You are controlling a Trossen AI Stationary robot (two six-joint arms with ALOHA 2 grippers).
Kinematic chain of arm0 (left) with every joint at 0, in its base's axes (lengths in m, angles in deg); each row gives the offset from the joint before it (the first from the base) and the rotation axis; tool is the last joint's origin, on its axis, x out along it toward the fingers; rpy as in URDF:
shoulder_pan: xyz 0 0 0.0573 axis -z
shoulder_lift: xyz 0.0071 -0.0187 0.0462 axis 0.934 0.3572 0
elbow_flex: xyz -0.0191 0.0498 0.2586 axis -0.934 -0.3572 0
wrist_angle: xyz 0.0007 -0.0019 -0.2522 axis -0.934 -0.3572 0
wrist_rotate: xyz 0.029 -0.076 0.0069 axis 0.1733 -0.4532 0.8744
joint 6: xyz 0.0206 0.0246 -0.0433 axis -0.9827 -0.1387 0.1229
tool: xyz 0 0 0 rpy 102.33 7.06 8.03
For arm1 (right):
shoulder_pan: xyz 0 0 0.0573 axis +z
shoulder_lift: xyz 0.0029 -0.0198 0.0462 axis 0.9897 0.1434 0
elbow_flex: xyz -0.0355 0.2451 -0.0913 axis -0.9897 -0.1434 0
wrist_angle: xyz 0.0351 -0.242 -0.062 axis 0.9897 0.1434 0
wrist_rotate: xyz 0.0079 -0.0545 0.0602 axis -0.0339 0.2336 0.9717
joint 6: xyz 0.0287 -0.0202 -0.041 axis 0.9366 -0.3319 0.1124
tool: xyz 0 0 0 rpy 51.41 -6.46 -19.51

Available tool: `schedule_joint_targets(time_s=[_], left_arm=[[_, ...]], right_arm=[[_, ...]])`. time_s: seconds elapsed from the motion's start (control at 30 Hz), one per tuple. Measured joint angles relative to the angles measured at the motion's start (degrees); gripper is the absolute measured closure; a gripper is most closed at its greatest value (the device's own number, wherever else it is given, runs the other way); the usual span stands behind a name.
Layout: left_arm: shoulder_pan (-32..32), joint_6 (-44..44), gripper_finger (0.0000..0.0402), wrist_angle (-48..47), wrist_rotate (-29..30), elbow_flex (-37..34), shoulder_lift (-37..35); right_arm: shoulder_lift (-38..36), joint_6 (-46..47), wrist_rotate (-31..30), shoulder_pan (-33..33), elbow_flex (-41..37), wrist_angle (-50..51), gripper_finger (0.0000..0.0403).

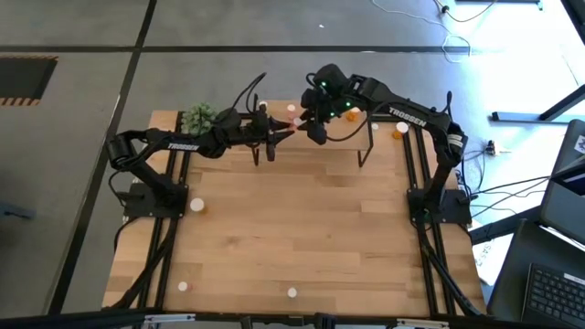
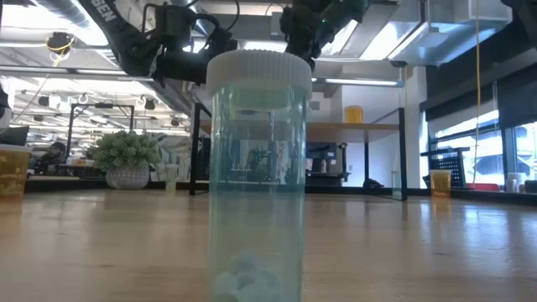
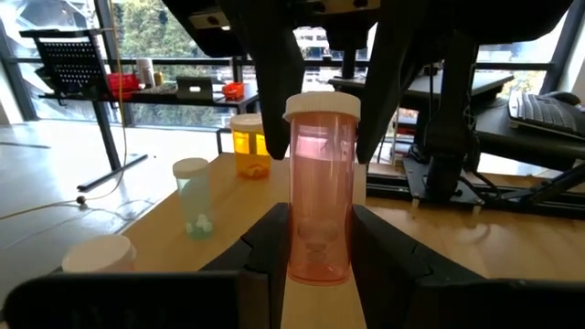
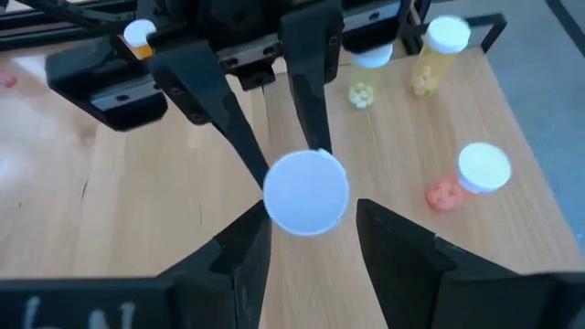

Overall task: Pick and place medicine bottles onto shelf by color
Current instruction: Put the top pink pill bottle on the shelf aligned with the other pink pill bottle

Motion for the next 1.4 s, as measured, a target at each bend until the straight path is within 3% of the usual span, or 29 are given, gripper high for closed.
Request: schedule_joint_targets(time_s=[0.5,0.83,1.03,1.4], left_arm=[[0.0,0.0,0.0311,-0.2,0.0,0.0,0.0],[0.0,0.0,0.0311,-0.2,0.0,0.0,0.0],[0.0,0.1,0.0311,-0.2,0.1,0.0,0.0],[0.2,0.1,0.0311,-0.1,4.5,0.0,0.0]], right_arm=[[0.0,0.0,0.1,0.0,0.4,-1.4,0.0239],[0.0,0.0,0.2,0.0,0.4,-1.4,0.0283],[0.0,0.0,0.2,0.0,0.4,-1.4,0.0285],[0.0,0.0,0.0,0.0,0.4,-1.7,0.0284]])
